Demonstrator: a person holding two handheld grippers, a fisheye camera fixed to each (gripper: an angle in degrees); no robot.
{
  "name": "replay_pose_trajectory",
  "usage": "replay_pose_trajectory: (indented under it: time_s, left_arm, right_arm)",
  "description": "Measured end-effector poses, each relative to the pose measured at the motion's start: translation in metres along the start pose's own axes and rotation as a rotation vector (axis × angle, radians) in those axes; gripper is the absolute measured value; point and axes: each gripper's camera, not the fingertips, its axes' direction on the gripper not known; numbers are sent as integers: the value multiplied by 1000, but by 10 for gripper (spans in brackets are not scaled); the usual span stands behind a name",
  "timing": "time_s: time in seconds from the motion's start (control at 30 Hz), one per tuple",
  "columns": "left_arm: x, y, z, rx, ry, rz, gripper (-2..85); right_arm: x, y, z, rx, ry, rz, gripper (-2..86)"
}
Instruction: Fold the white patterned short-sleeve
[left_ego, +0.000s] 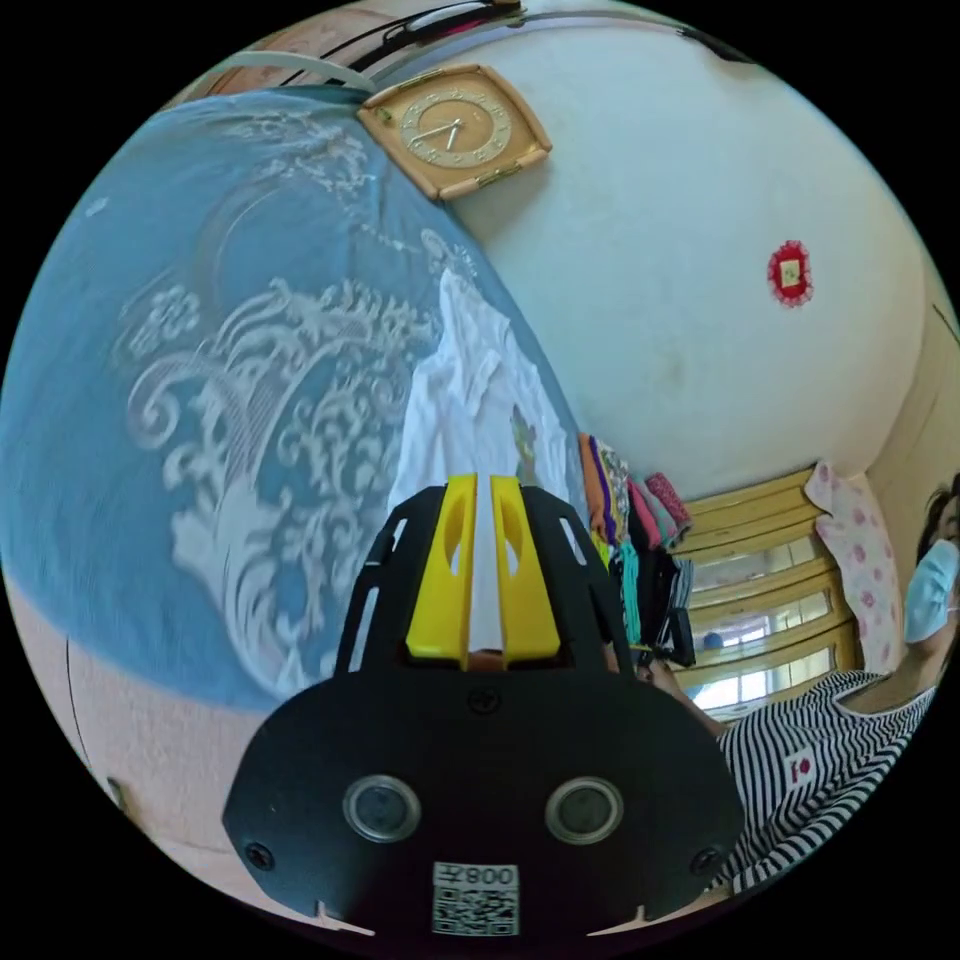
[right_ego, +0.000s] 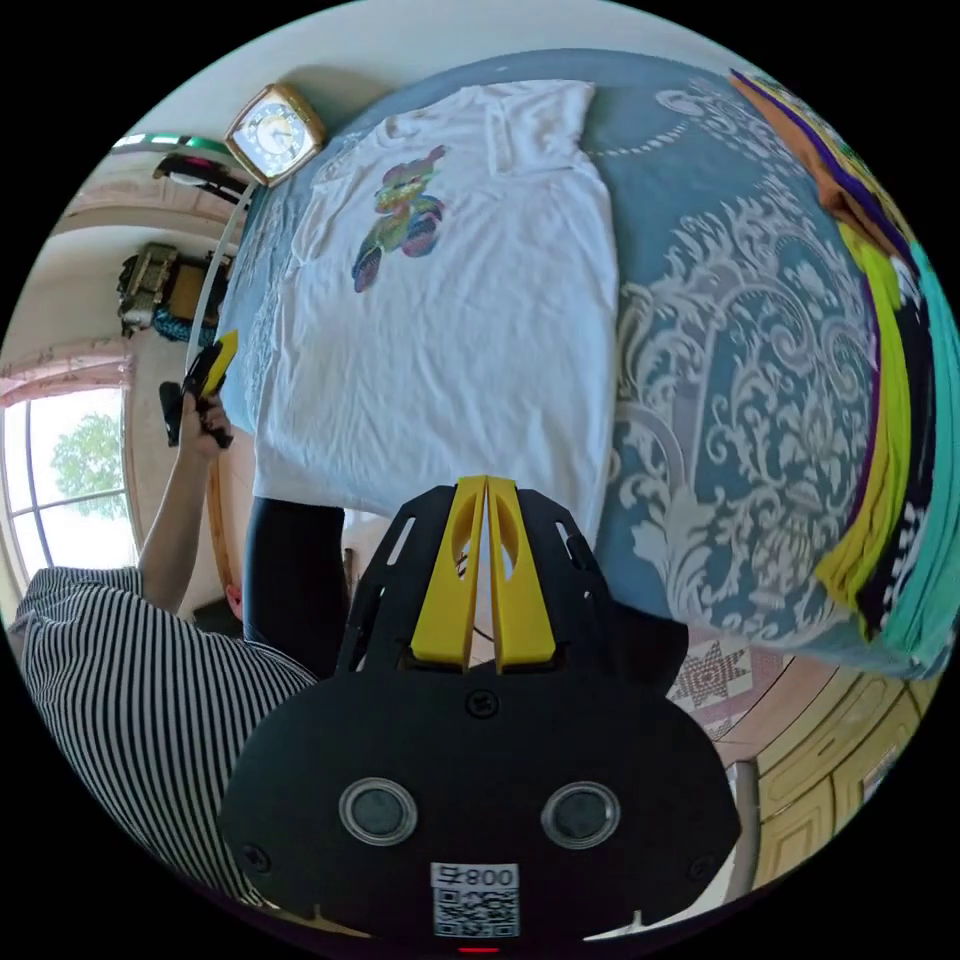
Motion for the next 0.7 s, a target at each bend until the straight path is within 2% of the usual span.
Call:
replay_pose_trajectory:
  time_s: [0.27,0.53,0.7]
  left_arm:
    - [-44,135,-45,-51,-64,-238,108]
    - [-78,186,-26,-105,89,-349,129]
    - [-88,200,-14,-163,60,-346,130]
  right_arm:
    - [71,106,-46,99,-47,73,2]
    - [142,164,-78,197,-206,141,24]
    - [173,173,-93,229,-240,172,57]
